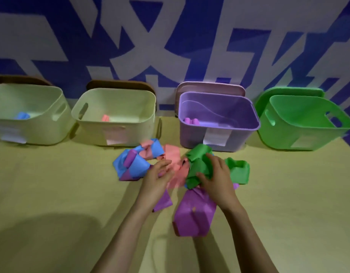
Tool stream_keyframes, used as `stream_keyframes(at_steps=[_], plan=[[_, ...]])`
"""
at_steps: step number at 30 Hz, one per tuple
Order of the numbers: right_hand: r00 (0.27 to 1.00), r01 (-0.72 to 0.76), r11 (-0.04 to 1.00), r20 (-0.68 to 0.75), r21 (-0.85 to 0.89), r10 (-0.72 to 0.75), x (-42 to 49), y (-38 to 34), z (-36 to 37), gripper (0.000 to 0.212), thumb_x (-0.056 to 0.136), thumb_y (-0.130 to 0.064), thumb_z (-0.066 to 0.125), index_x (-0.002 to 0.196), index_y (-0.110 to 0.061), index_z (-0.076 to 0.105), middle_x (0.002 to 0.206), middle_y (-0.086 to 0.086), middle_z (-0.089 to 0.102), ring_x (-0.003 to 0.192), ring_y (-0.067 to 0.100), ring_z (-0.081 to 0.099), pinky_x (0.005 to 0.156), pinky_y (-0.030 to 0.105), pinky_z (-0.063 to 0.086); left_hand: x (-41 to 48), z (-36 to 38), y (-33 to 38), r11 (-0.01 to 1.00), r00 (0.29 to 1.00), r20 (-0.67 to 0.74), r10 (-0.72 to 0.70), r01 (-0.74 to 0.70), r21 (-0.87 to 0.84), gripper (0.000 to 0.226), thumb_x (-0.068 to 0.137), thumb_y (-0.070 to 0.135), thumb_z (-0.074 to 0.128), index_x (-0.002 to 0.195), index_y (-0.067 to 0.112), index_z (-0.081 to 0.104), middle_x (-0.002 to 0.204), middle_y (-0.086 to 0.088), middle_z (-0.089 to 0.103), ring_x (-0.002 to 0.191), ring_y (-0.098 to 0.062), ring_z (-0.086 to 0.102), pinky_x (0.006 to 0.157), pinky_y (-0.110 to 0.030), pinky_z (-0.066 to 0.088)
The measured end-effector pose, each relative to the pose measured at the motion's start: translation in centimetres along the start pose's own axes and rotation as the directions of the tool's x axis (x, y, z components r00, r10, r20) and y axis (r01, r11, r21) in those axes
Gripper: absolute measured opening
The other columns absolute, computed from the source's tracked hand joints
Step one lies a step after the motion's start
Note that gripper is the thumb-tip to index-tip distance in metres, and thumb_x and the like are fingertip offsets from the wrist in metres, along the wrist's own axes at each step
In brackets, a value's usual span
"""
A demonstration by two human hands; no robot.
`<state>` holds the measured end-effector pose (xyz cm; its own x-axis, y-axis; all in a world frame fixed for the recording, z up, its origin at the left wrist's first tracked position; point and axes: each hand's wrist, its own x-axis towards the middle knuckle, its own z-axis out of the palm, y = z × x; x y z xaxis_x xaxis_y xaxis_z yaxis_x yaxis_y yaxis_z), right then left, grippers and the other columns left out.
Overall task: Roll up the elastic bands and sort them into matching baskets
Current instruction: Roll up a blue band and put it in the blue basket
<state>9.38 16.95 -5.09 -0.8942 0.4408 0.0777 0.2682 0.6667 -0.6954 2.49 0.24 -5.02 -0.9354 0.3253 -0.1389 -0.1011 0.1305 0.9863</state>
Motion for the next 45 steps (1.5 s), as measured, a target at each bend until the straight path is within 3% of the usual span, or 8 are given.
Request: stream_keyframes(at_steps=[8,13,19,23,29,37,41,45], plan=[[0.992,0.043,0.998,-0.121,0.041,-0.038,-3.3,3.7,4.2,0.055,0.083,-0.016,0.071,0.133,-0.002,0.051,0.137,0.018,0.048,0.13,0.031,0.042,0.11,0.029,0.025,-0.8,2.6,-7.4,0.709,0.963,0.042,0.267,-0.226,0.668,0.064,0.084,0.024,0.067,0.142,0.018,0.041,0.14,-0.004,0.045,0.131,-0.025,0.038,0.107,-0.026,0.02],[0.976,0.122,0.991,-0.186,0.057,-0.109,-5.5,4.0,3.9,0.048,0.085,-0.022,0.07,0.128,-0.003,0.056,0.136,0.013,0.052,0.129,0.026,0.044,0.11,0.031,0.029,-1.1,2.1,-6.8,0.862,0.943,-0.188,0.273,-0.153,0.484,0.051,0.074,0.006,0.073,0.122,0.003,0.055,0.117,-0.016,0.061,0.112,-0.034,0.053,0.095,-0.041,0.04],[0.984,0.07,0.997,-0.164,-0.033,-0.075,-5.9,2.2,2.4,0.039,0.082,-0.014,0.071,0.118,-0.003,0.062,0.139,0.022,0.042,0.133,0.036,0.036,0.111,0.036,0.026,-1.3,0.1,-3.9,0.682,0.917,-0.065,0.393,-0.243,0.69,0.018,0.084,0.02,0.067,0.098,0.01,0.072,0.099,-0.016,0.065,0.097,-0.034,0.057,0.088,-0.039,0.041],[0.918,0.366,0.929,-0.143,-0.056,-0.37,-4.7,-1.3,2.0,0.058,0.075,-0.007,0.071,0.131,-0.011,0.054,0.138,0.015,0.047,0.131,0.031,0.038,0.111,0.038,0.028,-2.0,0.0,0.3,0.72,0.866,0.035,0.499,-0.437,0.539,0.021,0.091,0.016,0.06,0.108,0.008,0.07,0.107,-0.01,0.067,0.101,-0.021,0.057,0.091,-0.027,0.037],[0.965,0.259,0.942,-0.099,0.213,-0.243,-2.1,-6.5,-1.0,0.017,0.09,-0.004,0.05,0.096,-0.009,0.065,0.082,0.001,0.066,0.075,0.016,0.059,0.063,0.022,0.043,-2.5,-1.6,3.7,0.861,0.877,0.064,0.477,-0.48,0.165,0.021,0.083,0.025,0.069,0.103,0.022,0.063,0.093,0.008,0.064,0.087,-0.008,0.058,0.08,-0.021,0.045],[0.99,0.046,0.73,0.067,0.682,-0.125,0.9,-10.5,-5.7,0.031,0.096,-0.028,0.052,0.11,-0.004,0.067,0.099,0.015,0.071,0.083,0.021,0.065,0.063,0.026,0.053,-1.1,-2.0,2.4,0.949,0.969,0.141,0.202,-0.229,0.215,0.054,0.076,0.014,0.079,0.123,0.01,0.054,0.11,-0.006,0.063,0.081,-0.014,0.06,0.059,-0.017,0.048],[0.973,0.022,0.593,0.119,0.805,-0.198,0.7,-11.5,-7.3,0.037,0.095,-0.036,0.051,0.11,-0.006,0.067,0.094,0.008,0.073,0.078,0.013,0.067,0.057,0.018,0.05,-1.1,-1.0,3.7,0.901,0.952,0.107,0.287,-0.306,0.308,0.099,0.05,0.047,0.085,0.137,0.027,0.042,0.135,-0.001,0.034,0.118,-0.011,0.043,0.106,-0.029,0.038],[0.985,0.066,0.607,0.046,0.792,-0.168,1.1,-11.2,-7.7,0.025,0.096,-0.03,0.05,0.106,-0.014,0.066,0.096,0.005,0.071,0.085,0.016,0.064,0.066,0.023,0.05,-0.9,-0.4,5.7,0.851,0.92,-0.041,0.391,-0.344,0.397,0.072,0.059,0.06,0.067,0.113,0.012,0.068,0.133,-0.008,0.051,0.125,-0.025,0.046,0.109,-0.04,0.034]])
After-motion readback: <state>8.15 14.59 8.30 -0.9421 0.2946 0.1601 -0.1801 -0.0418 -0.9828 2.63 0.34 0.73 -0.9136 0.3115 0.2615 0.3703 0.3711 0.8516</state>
